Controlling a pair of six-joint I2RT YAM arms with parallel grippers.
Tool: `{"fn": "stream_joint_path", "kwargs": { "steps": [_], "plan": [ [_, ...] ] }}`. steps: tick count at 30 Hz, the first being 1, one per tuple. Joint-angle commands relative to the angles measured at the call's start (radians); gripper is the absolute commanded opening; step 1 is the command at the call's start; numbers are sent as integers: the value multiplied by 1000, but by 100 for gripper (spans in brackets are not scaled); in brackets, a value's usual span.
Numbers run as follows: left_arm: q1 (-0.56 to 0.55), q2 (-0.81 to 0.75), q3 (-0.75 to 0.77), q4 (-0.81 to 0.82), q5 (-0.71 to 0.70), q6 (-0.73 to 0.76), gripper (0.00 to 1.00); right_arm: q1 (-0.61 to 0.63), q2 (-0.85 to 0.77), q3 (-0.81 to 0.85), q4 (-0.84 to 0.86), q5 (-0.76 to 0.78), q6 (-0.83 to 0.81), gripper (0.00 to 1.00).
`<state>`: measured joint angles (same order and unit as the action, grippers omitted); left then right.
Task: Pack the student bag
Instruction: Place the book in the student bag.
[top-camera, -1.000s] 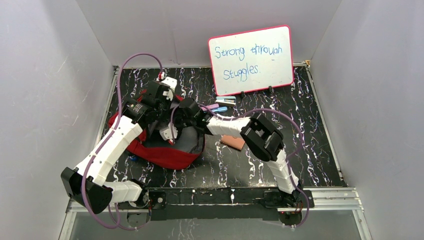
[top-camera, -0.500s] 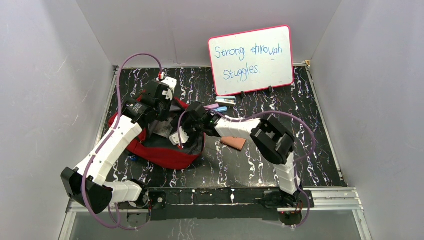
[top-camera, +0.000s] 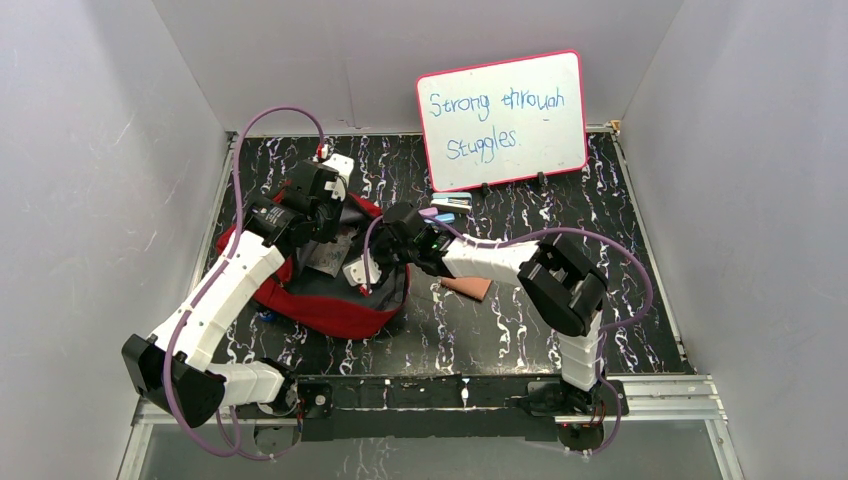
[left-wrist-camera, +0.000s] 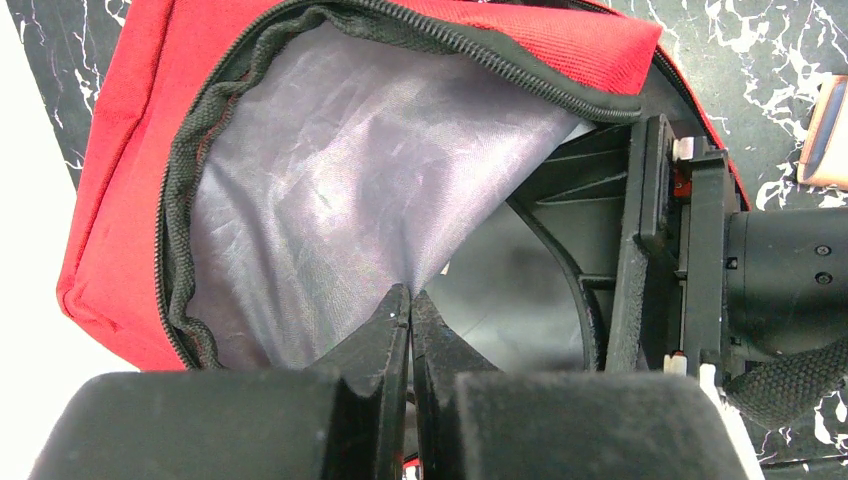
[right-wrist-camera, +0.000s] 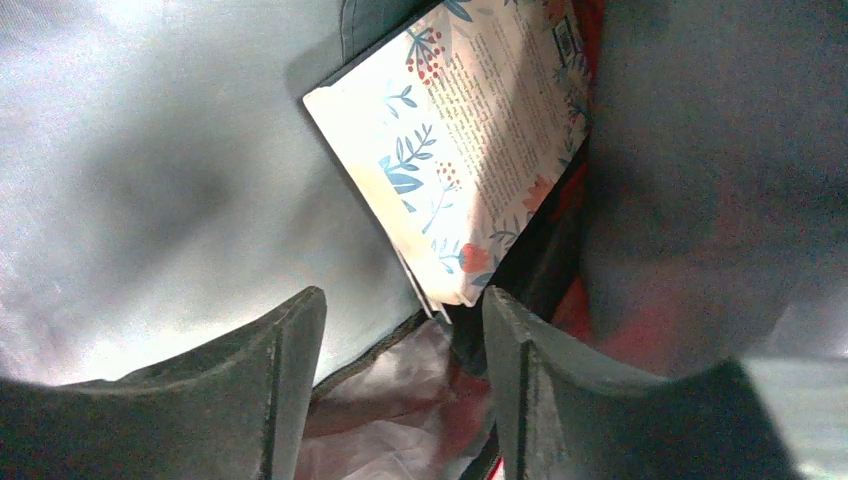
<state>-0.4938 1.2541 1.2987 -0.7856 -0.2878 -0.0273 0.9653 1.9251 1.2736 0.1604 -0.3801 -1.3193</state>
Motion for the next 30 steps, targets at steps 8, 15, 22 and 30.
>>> {"fn": "stream_joint_path", "kwargs": {
  "steps": [8,15,22,30],
  "plan": [
    [-5,-31,-3,1,4,-14,0,-13,48,59,50,-107,105,51],
    [-3,-32,-5,0,2,-14,0,-14,94,113,31,-156,120,43],
    [-3,-32,-9,2,1,-13,0,-14,129,153,-24,-169,115,38],
    [-3,-33,-11,2,-2,-13,0,-14,160,178,-102,-172,90,32]
  ]
}}
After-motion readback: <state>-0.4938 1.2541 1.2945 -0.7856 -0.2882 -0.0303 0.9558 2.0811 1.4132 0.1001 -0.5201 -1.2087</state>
